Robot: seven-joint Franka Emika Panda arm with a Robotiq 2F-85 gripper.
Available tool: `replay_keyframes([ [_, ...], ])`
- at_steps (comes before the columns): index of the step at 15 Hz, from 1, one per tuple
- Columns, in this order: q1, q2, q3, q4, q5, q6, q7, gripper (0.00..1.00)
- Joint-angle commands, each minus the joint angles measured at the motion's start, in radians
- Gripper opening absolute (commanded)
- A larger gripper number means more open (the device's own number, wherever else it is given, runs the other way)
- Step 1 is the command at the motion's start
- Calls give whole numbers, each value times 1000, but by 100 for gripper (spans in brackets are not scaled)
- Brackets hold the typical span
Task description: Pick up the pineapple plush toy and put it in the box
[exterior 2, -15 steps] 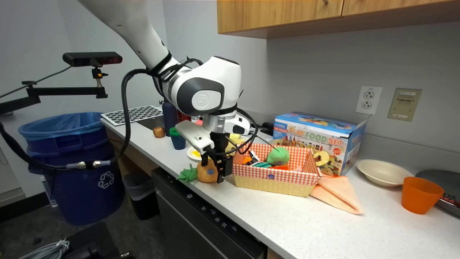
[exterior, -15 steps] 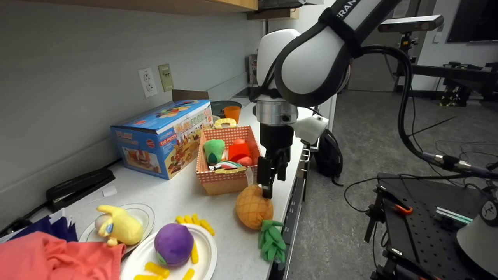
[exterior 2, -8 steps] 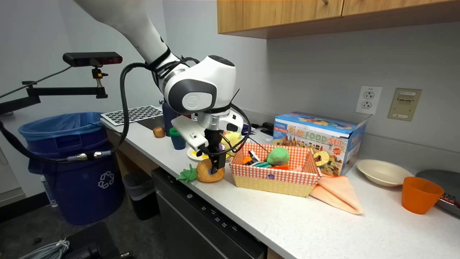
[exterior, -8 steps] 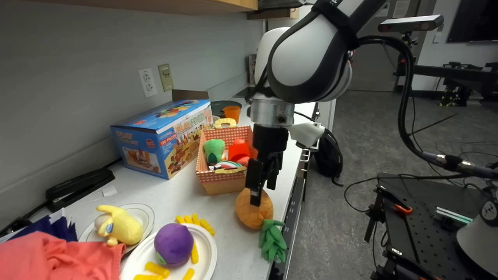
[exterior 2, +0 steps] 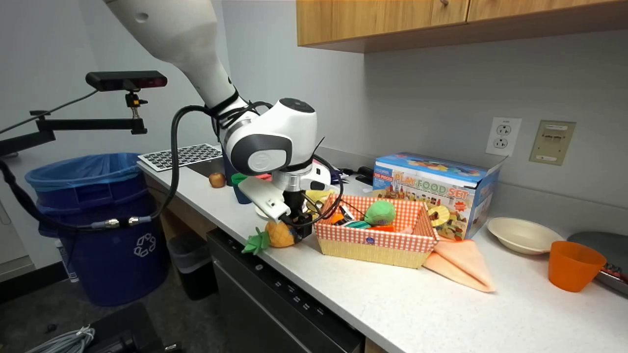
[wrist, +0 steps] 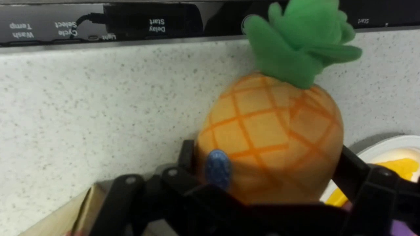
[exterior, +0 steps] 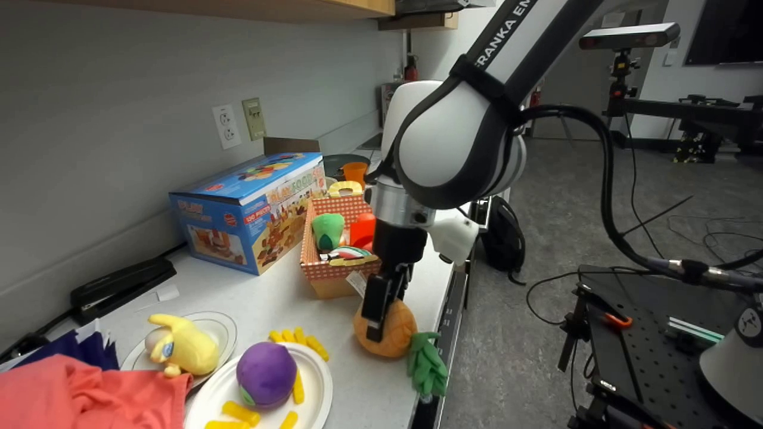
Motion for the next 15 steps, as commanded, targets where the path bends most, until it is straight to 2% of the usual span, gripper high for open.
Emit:
replay_keyframes([
  [1, -19, 63, 45, 39, 7, 50, -49, 100],
  [2, -21, 69, 52, 39, 1, 61, -47, 99],
  [3, -24, 73, 57, 41, -5, 65, -44, 74],
  [4, -25, 69, 56, 39, -17, 56, -33, 74],
  [5, -20, 61, 47, 34, -40, 50, -13, 69],
  [8, 8, -7, -9, 9, -184, -23, 68, 46],
  [10, 29, -56, -56, 4, -338, -73, 132, 32],
  [13, 39, -134, -83, 53, -504, -206, 200, 10],
  [15, 27, -176, -70, 118, -508, -319, 176, 1],
])
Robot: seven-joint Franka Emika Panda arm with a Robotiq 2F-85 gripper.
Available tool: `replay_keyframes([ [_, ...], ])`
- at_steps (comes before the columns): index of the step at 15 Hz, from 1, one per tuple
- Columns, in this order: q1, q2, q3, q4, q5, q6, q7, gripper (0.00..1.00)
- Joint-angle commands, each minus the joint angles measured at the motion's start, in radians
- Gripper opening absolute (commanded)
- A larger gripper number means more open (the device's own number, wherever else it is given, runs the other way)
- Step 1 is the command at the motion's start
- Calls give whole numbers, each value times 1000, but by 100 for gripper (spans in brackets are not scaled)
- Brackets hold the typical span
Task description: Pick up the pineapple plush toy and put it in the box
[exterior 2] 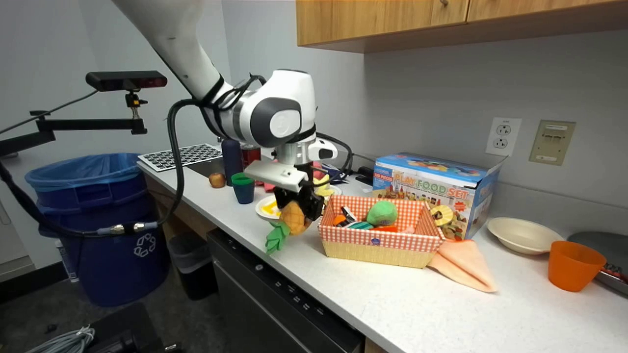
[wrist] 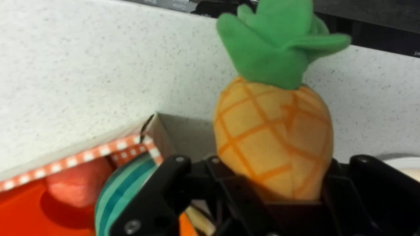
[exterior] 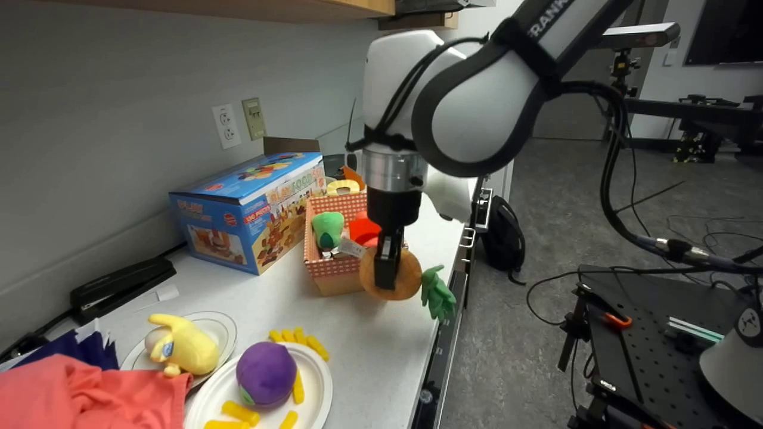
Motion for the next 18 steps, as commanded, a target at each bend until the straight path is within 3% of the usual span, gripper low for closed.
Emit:
replay_keyframes([
  [1, 12, -92, -6, 101, -28, -193, -7, 5],
  [2, 14, -101, -7, 132, -42, -210, -2, 6],
  [5, 14, -88, -21, 200, -238, -109, 108, 5],
  [10, -7, 31, -103, 192, -538, 170, 274, 5],
  [15, -6, 158, -209, 191, -660, 396, 434, 5],
  [18, -14, 203, -228, 179, -620, 436, 460, 5],
])
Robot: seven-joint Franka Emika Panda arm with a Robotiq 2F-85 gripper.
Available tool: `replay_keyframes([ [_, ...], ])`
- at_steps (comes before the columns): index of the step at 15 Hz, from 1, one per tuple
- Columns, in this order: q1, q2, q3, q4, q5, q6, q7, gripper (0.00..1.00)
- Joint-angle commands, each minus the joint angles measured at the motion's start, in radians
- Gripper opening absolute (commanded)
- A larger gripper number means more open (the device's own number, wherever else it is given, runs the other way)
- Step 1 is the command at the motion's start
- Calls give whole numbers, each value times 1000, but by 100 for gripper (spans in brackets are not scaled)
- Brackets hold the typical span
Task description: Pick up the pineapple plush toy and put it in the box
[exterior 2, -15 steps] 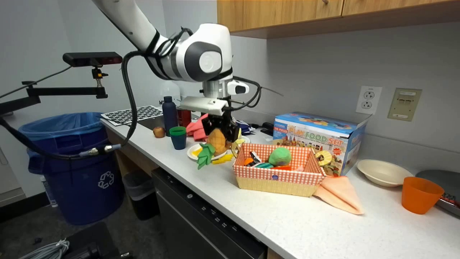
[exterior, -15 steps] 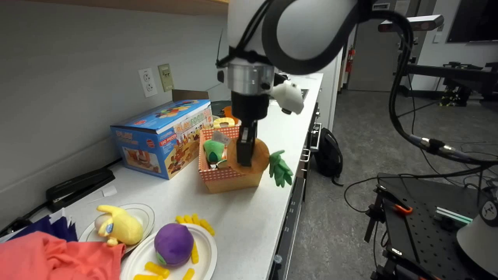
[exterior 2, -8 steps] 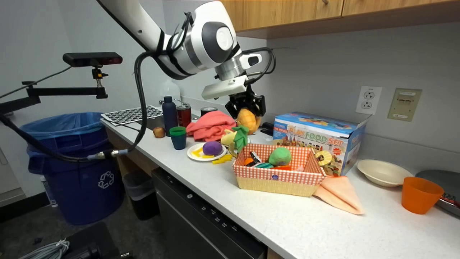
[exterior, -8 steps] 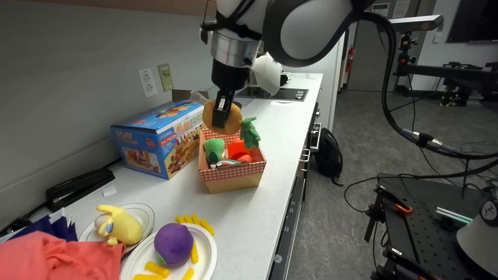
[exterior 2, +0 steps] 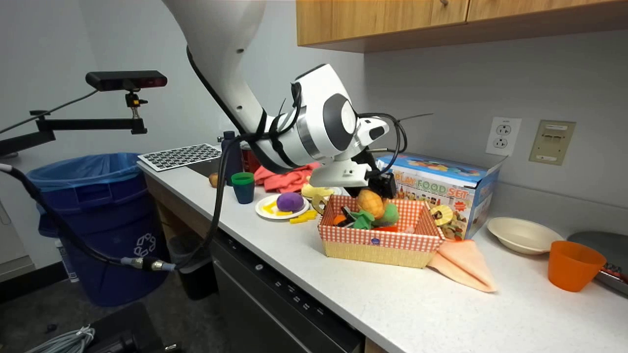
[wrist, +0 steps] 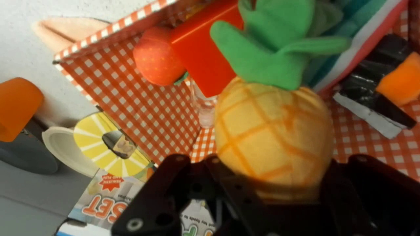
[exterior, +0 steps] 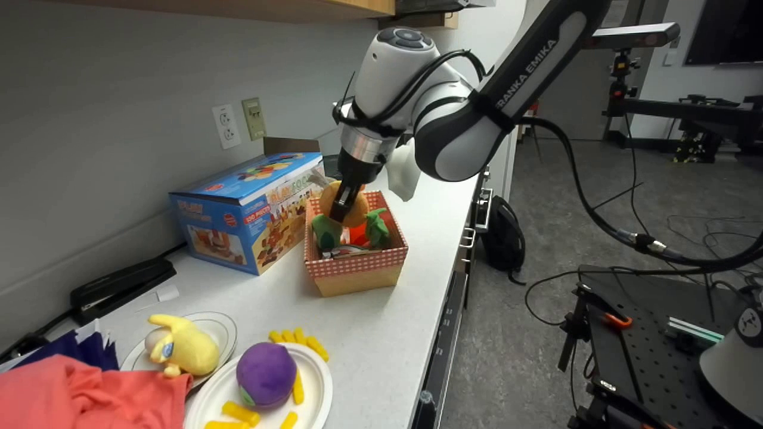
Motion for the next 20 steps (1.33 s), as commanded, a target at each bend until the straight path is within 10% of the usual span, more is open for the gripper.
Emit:
replay_keyframes([
  [1, -17, 47, -7, -3, 30, 39, 31, 5],
  [3, -49, 52, 31, -23, 94, 19, -2, 5],
  [4, -63, 50, 52, -30, 129, 7, -18, 44],
  [12, -59, -51, 108, -69, 464, -138, -282, 97],
  [20, 3, -235, 115, -36, 428, -405, -248, 100],
])
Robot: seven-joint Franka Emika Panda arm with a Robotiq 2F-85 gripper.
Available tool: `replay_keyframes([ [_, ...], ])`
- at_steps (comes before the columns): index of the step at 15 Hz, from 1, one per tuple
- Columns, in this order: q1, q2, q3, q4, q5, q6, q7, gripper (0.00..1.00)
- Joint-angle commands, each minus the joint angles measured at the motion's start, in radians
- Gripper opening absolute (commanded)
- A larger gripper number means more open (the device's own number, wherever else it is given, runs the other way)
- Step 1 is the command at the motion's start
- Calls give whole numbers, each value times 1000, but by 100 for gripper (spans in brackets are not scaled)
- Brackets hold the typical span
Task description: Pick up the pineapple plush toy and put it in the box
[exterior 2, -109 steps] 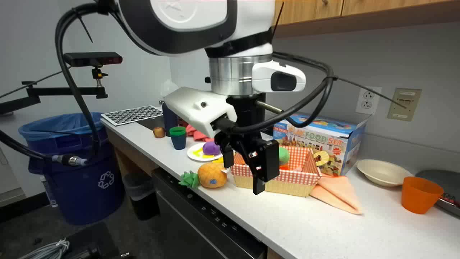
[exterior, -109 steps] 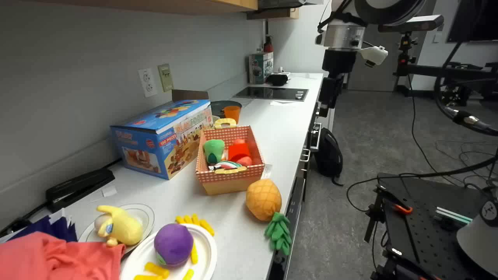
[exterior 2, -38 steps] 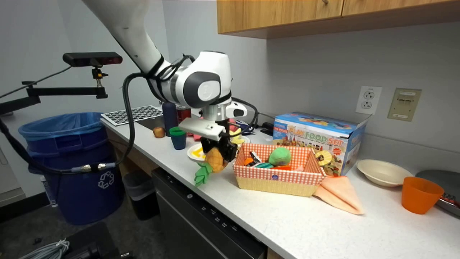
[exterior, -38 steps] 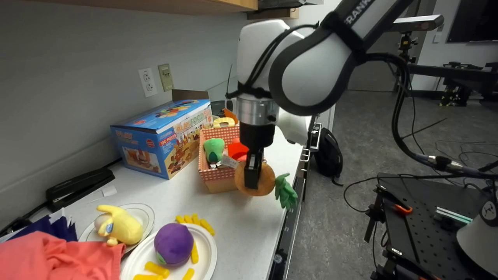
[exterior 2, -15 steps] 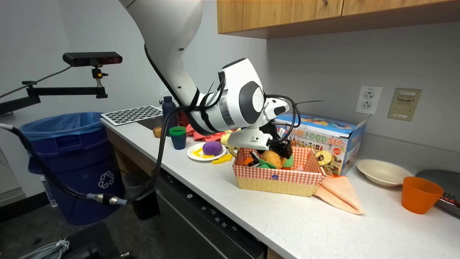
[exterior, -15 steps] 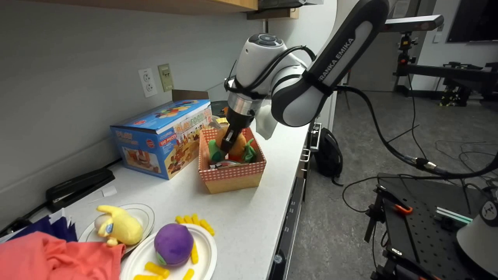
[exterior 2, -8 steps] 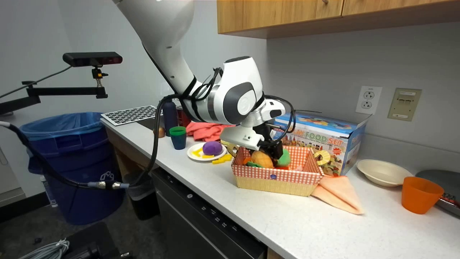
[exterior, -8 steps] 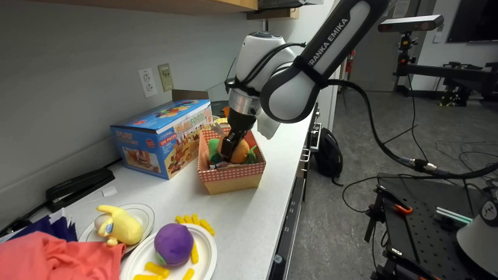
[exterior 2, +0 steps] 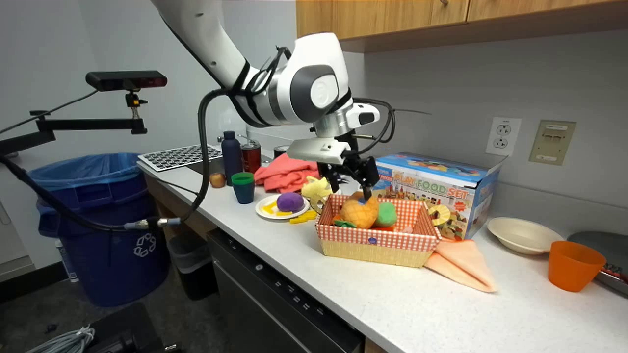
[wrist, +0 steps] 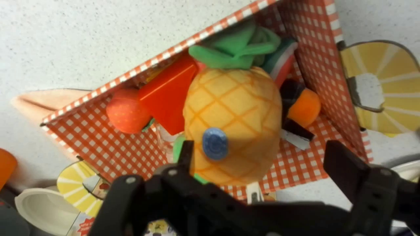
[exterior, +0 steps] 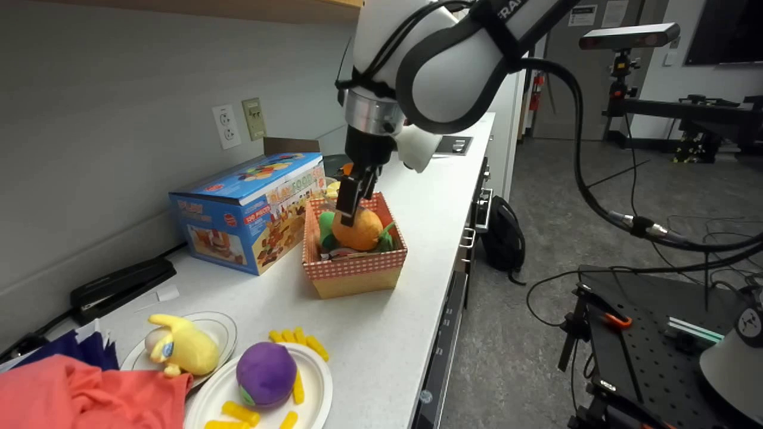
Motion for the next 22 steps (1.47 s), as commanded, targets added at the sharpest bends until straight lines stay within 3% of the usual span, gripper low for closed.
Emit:
replay_keyframes([
  [1, 28, -103, 15, 14, -11, -139, 19, 100],
  [10, 56, -191, 86, 114, -47, -335, 75, 100],
  [11, 47, -180, 80, 88, -31, -286, 55, 100],
  [22, 49, -184, 88, 103, -33, -306, 58, 100],
])
